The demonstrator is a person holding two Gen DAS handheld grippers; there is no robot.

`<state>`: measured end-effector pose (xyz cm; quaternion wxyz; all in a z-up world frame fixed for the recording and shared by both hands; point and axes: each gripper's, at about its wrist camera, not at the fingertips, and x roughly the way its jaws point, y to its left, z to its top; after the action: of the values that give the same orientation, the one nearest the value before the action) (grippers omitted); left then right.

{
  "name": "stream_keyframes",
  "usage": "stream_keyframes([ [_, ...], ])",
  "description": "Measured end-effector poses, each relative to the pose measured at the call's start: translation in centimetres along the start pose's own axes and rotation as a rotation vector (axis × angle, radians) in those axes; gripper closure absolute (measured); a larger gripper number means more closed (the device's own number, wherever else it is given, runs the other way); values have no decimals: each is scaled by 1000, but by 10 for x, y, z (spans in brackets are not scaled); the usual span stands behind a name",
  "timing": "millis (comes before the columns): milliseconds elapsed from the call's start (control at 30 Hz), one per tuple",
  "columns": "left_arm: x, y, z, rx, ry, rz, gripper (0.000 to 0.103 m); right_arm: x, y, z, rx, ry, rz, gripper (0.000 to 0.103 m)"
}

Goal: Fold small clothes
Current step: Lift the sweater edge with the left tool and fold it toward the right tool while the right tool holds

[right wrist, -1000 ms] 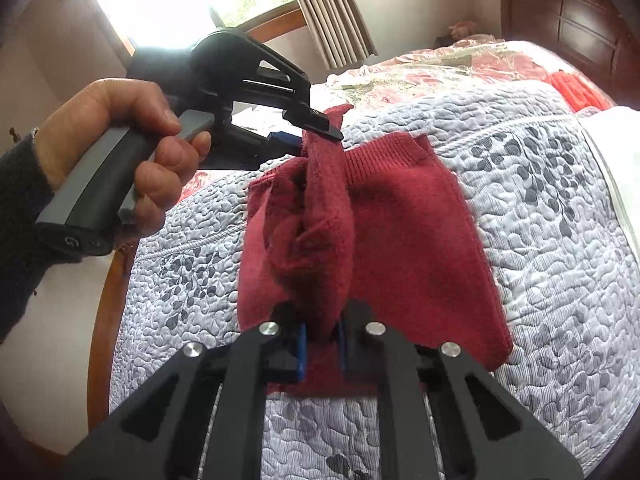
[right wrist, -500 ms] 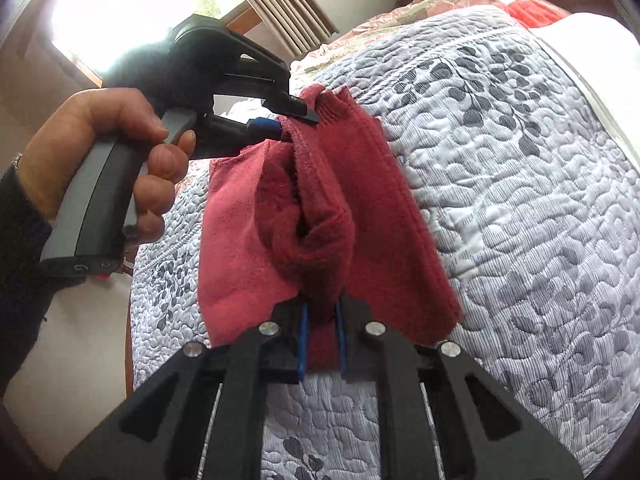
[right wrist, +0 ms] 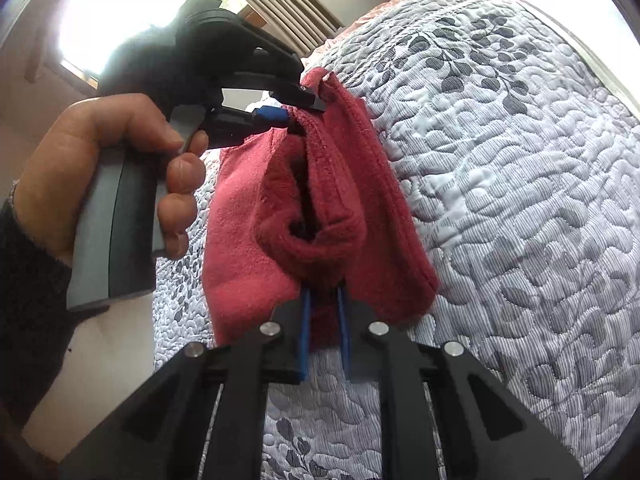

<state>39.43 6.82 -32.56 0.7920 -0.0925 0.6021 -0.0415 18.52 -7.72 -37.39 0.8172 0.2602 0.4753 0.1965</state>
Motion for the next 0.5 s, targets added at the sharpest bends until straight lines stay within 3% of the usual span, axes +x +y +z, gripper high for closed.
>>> stream_keyframes([
  [67, 3, 0, 0, -6, 2, -4, 86, -2, -5, 3, 17, -19, 2, 53],
  [267, 5, 1, 1, 4, 12, -8, 86, -9, -7, 19, 1, -52, 42, 37],
  [333, 5, 2, 1, 5, 13, -9, 86, 0, -6, 25, -11, -10, 51, 37],
  [400, 4, 1, 1, 7, 9, -7, 86, 12, -4, 27, -21, 39, 51, 55],
  [433, 3, 0, 0, 9, 4, -3, 86, 16, -5, 26, -19, 65, 58, 89],
  [500, -3, -2, -2, 16, -10, 1, 87, 8, -4, 22, -13, 37, 67, 91],
])
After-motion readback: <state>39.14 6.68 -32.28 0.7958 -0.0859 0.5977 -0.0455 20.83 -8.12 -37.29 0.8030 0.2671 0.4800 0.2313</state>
